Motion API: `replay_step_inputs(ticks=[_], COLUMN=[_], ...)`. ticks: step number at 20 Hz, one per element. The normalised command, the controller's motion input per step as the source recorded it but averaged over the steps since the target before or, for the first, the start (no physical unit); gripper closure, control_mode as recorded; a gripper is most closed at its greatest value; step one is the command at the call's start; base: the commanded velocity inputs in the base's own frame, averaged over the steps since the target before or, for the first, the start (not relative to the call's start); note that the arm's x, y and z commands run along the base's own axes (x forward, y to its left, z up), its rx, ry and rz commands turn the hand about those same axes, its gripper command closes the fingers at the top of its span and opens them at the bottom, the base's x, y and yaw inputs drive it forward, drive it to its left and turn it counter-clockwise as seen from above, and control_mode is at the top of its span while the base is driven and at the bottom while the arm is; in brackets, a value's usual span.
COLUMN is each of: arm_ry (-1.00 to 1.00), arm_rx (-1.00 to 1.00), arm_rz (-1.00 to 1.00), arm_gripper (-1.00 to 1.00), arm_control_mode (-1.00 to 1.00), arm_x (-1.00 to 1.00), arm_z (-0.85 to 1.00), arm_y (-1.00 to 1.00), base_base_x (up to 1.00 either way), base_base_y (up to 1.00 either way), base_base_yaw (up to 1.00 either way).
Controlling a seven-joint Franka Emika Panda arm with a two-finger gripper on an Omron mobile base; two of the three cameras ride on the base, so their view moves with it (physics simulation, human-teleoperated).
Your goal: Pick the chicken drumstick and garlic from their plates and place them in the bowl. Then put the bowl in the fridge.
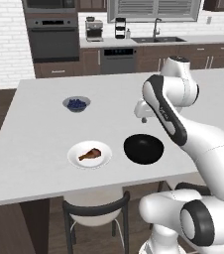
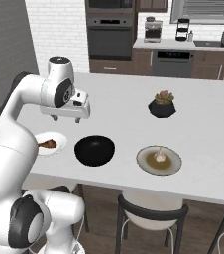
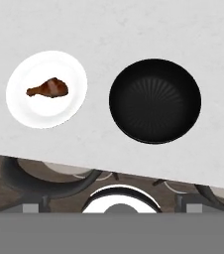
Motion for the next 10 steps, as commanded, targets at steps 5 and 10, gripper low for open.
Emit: replay_step_inputs(ticks=[5,10], arm_ry=[0.01,0.01], arm_rx=[0.0,0.0], arm_rz=[-0.01,-0.06], arm_gripper=[-1.0,-1.0], arm_control_mode=[-1.0,-1.0], arm_x=[0.09,0.14], arm_z=[-0.05,-0.21], arm_y=[-0.29,-0.91], base_base_x=[0.01,0.0], base_base_y=[0.0,0.0], base_base_yaw=[0.0,0.0])
